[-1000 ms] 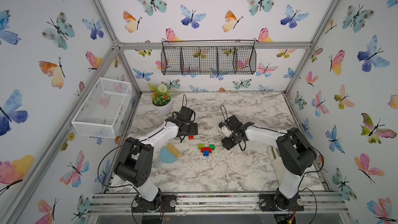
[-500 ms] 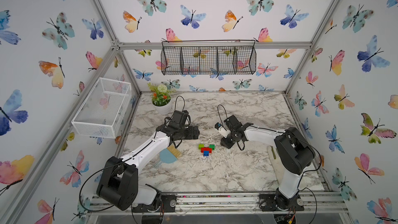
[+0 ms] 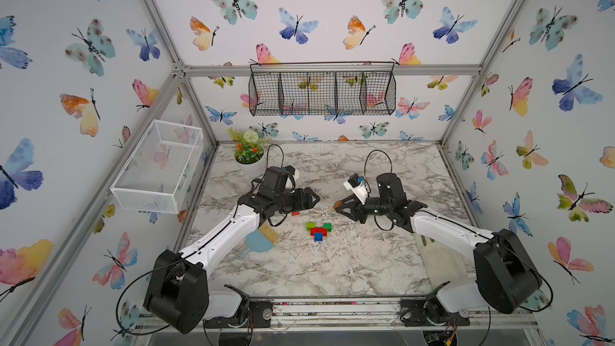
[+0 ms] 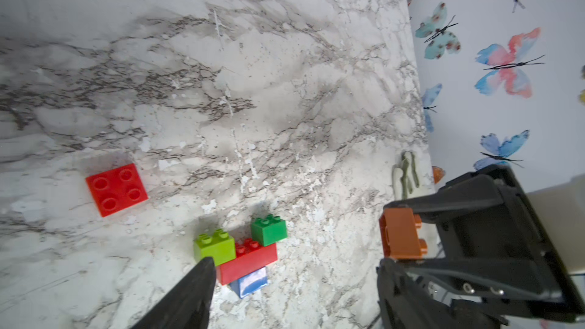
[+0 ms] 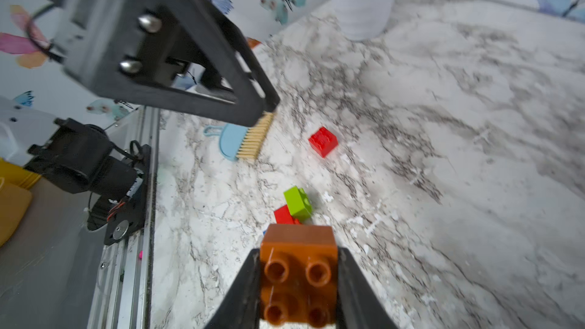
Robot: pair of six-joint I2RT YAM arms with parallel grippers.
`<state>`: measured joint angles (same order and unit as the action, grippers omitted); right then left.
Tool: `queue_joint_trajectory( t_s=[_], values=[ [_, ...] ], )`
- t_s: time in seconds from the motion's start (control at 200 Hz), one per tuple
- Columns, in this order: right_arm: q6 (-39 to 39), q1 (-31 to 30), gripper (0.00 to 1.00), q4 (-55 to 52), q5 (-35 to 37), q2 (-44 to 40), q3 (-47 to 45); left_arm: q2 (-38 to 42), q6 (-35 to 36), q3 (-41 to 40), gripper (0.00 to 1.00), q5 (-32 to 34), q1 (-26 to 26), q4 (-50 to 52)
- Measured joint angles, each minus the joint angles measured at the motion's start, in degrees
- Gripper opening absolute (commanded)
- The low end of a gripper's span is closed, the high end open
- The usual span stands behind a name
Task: Assemble the letter v with lego
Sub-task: Place the lego brick at the center of the board.
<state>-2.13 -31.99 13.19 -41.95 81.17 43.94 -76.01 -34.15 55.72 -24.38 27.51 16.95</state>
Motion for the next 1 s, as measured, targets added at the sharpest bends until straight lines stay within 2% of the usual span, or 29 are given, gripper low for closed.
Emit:
queue_joint_trajectory(
  t_s=[0.095, 0.175, 0.405, 0.696, 1.001],
  values=[
    [-0.13, 0.02, 0.16, 10.23, -2.27, -2.19, -5.86, 1.62, -3.34, -0.04, 0.79, -4.39, 0.37, -1.70],
    [-1.64, 0.02, 0.16, 13.79, -4.50, -1.62, -6.95, 3.08, -5.07, -0.39, 0.78, -7.87, 0.61, -3.91],
    [-7.58, 0.02, 0.15, 20.61, -11.93, 1.27, -6.78, 4.72, -5.92, -1.64, 0.63, -15.21, 3.15, -6.32],
    [-13.73, 0.02, 0.15, 20.20, -16.76, 3.98, -3.04, 1.79, -3.28, -1.14, 0.63, -15.39, 6.64, -3.93],
    [-16.00, 0.07, 0.15, 18.05, -16.98, 4.98, -3.08, -2.95, -1.64, 2.05, 0.47, -12.57, 7.93, -0.83]
  ],
)
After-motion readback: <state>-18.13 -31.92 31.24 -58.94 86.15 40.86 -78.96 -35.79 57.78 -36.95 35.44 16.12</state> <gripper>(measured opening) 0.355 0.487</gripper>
